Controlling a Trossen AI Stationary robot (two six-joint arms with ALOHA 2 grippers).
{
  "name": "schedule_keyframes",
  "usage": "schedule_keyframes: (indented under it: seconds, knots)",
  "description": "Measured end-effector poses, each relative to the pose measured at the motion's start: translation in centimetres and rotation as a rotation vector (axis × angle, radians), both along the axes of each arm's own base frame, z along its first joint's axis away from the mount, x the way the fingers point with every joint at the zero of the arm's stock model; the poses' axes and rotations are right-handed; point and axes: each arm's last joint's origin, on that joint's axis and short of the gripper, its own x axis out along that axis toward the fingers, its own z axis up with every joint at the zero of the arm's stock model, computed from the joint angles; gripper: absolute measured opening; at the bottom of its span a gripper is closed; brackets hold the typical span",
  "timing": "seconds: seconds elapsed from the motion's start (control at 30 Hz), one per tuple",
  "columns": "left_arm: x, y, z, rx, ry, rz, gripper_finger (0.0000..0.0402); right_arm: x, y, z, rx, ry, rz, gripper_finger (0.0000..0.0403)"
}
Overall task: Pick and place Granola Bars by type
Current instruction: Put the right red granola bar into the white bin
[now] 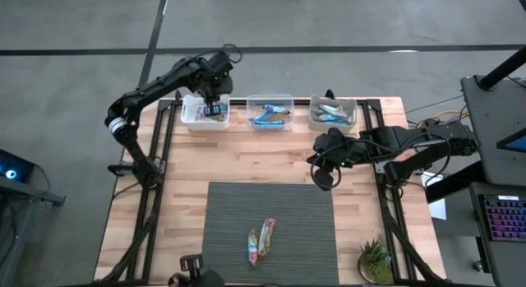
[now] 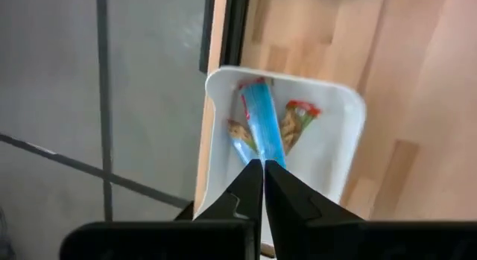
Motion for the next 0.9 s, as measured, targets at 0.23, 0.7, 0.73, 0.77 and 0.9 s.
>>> schedule_keyframes:
  seconds: [0.23, 0.7, 0.73, 0.77, 0.9]
  knots:
    - [0.4, -3.1, 2.3, -0.021, -0.136, -0.011, 0.0000, 0.0, 0.0, 0.0, -0.005, 0.001, 0.006, 0.0009]
    - [1.9, -8.5, 3.9, -0.138, -0.296, -0.050, 0.0000, 0.0, 0.0, 0.0, -0.017, 0.004, 0.019, 0.0009]
    - [1.9, -8.9, 4.1, -0.142, -0.306, -0.052, 0.0000, 0.0, 0.0, 0.0, -0.017, 0.004, 0.019, 0.0009]
    - [2.0, -9.3, 4.2, -0.145, -0.313, -0.055, 0.0000, 0.0, 0.0, 0.0, -0.017, 0.004, 0.019, 0.0009]
    - [2.3, -10.9, 4.6, -0.158, -0.343, -0.064, 0.0000, 0.0, 0.0, 0.0, -0.017, 0.004, 0.019, 0.0009]
